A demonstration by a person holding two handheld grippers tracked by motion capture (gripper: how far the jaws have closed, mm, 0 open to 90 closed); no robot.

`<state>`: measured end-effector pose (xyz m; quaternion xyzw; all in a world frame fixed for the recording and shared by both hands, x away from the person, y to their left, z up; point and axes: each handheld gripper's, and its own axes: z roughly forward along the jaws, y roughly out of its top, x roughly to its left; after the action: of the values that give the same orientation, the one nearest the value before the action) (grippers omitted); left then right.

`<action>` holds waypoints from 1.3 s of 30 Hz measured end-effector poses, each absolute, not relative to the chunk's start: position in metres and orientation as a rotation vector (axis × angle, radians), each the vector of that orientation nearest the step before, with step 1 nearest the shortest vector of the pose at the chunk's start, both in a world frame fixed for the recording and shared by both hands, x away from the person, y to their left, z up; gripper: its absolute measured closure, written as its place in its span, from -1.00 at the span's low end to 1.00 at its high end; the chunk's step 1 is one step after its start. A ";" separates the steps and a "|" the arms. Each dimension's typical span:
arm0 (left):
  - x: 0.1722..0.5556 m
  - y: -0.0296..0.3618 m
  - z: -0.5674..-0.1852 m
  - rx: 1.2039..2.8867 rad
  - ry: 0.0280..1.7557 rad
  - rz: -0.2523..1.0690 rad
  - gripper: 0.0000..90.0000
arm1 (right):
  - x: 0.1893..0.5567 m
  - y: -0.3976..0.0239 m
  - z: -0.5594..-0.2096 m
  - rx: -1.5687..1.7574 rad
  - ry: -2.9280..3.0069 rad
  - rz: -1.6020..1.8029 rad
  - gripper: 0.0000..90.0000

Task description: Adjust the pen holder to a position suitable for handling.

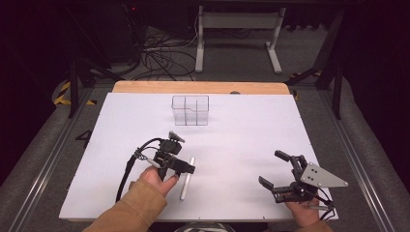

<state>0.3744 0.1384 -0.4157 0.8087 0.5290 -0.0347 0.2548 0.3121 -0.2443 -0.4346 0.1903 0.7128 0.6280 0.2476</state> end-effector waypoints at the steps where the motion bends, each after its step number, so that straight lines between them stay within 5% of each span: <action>1: 0.375 0.138 -0.416 2.198 1.439 -0.101 -0.10 | 0.312 -0.244 -0.435 0.518 1.943 1.712 -0.89; 39: 0.387 0.117 -0.441 2.270 1.493 0.036 0.16 | 0.312 -0.241 -0.436 0.507 1.960 1.696 -0.89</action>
<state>0.3872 0.1171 -0.4409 0.8167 0.5371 0.0130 0.2107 0.3123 -0.2415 -0.4360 0.1860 0.7190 0.6223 0.2475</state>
